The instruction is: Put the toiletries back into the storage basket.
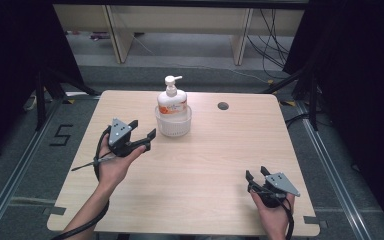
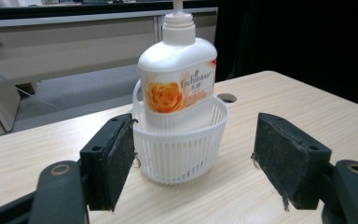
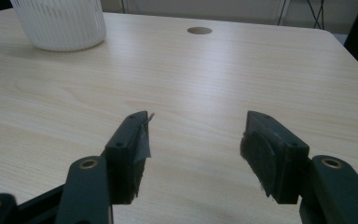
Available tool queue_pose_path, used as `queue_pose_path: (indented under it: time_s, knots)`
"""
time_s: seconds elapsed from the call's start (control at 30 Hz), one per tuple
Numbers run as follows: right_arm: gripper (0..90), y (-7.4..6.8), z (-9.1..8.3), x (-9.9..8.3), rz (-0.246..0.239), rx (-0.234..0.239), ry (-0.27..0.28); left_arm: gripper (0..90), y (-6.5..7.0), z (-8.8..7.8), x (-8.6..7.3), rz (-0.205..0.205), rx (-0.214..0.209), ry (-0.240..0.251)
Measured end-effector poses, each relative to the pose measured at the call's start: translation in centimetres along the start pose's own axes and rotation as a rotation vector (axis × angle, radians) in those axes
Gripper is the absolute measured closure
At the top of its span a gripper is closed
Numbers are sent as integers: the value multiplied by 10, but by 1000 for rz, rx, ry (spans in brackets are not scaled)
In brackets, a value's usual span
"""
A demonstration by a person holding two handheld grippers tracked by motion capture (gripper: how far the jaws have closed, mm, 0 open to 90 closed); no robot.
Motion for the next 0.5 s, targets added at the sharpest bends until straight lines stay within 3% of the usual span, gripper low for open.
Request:
queue_pose_path:
  time_s: [0.07, 0.27, 0.5]
  knots:
    - [413, 2, 1, 1, -31, -12, 19, 282, -1, -5, -5, 0, 0, -6]
    - [413, -1, 0, 0, 5, 2, 4, 284, -5, -20, -23, 7, 10, -24]
    - [412, -1, -1, -1, 13, -10, -8, 287, -11, -38, -48, 3, 17, -40]
Point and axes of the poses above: each handheld gripper's, and its own axes: z roughly forward along the jaws, x roughly out of its top, y roughly to its right, the point moved 6 cm from there along z, roughly forward along the jaws, and after that the axes turned 9 degrees about y, right-handed, at the moved point
